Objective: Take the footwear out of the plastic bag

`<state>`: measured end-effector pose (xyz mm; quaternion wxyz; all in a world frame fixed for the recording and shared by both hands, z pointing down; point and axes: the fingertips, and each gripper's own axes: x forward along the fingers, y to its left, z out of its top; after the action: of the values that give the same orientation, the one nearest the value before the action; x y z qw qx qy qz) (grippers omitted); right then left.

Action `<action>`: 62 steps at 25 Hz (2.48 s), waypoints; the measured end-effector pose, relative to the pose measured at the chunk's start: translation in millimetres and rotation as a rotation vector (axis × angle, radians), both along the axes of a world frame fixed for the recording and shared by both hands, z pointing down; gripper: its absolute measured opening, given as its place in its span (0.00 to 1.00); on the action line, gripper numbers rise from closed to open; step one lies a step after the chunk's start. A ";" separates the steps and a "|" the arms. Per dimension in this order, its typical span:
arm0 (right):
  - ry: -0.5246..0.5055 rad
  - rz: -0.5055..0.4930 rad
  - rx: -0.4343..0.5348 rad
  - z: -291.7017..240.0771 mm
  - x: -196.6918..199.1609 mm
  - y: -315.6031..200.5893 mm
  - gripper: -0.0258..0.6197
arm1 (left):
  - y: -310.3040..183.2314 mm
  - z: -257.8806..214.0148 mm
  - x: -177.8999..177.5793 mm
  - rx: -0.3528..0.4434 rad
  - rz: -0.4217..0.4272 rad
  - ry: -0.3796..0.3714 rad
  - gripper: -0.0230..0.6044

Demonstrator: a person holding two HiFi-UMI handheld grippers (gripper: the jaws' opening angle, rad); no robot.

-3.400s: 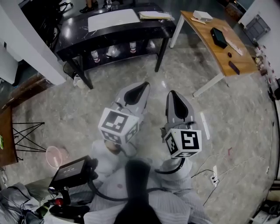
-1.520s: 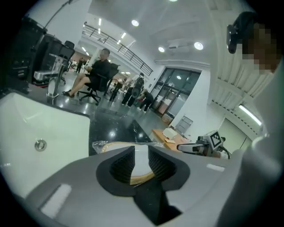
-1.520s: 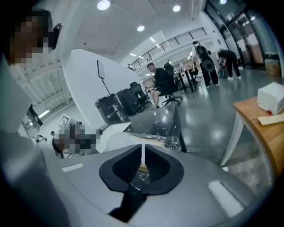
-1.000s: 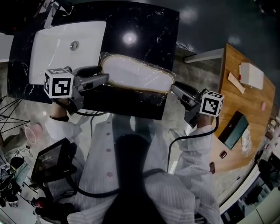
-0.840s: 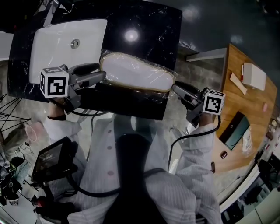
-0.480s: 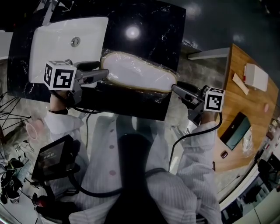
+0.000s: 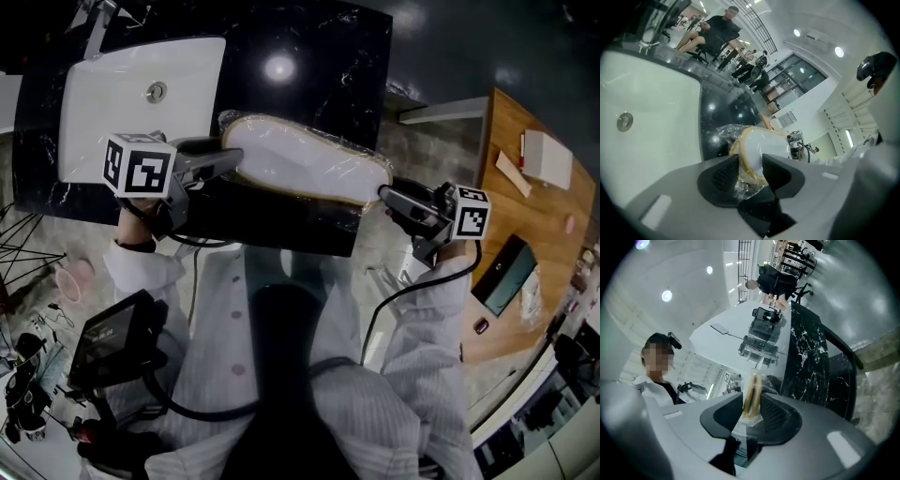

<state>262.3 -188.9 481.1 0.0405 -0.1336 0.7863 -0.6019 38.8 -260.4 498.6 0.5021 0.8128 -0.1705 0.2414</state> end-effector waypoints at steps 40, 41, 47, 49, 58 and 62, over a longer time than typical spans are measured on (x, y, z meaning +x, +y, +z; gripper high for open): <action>0.053 -0.028 0.490 -178.7 1.8 13.9 0.18 | 18.3 -190.9 -2.4 0.489 -0.033 0.070 0.05; 0.053 -0.024 0.489 -178.5 3.3 14.8 0.18 | 17.3 -190.6 -4.1 0.490 -0.041 0.066 0.05; 0.060 0.026 0.479 -176.5 23.1 18.2 0.17 | 9.0 -191.9 -27.1 0.517 -0.103 0.026 0.04; 0.073 0.036 0.486 -176.5 25.6 18.7 0.16 | 8.7 -192.9 -27.7 0.529 -0.104 0.014 0.04; 0.249 0.168 0.511 -177.3 57.9 20.6 0.16 | -9.7 -190.3 -60.3 0.624 -0.242 -0.135 0.04; 0.436 0.296 0.550 -179.1 81.6 19.9 0.16 | -20.6 -184.6 -76.3 0.707 -0.333 -0.231 0.04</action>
<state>343.9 -169.0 301.9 -0.0069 -0.3547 0.8808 -0.3136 -37.5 -281.0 314.0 0.2013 0.8641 -0.4275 0.1732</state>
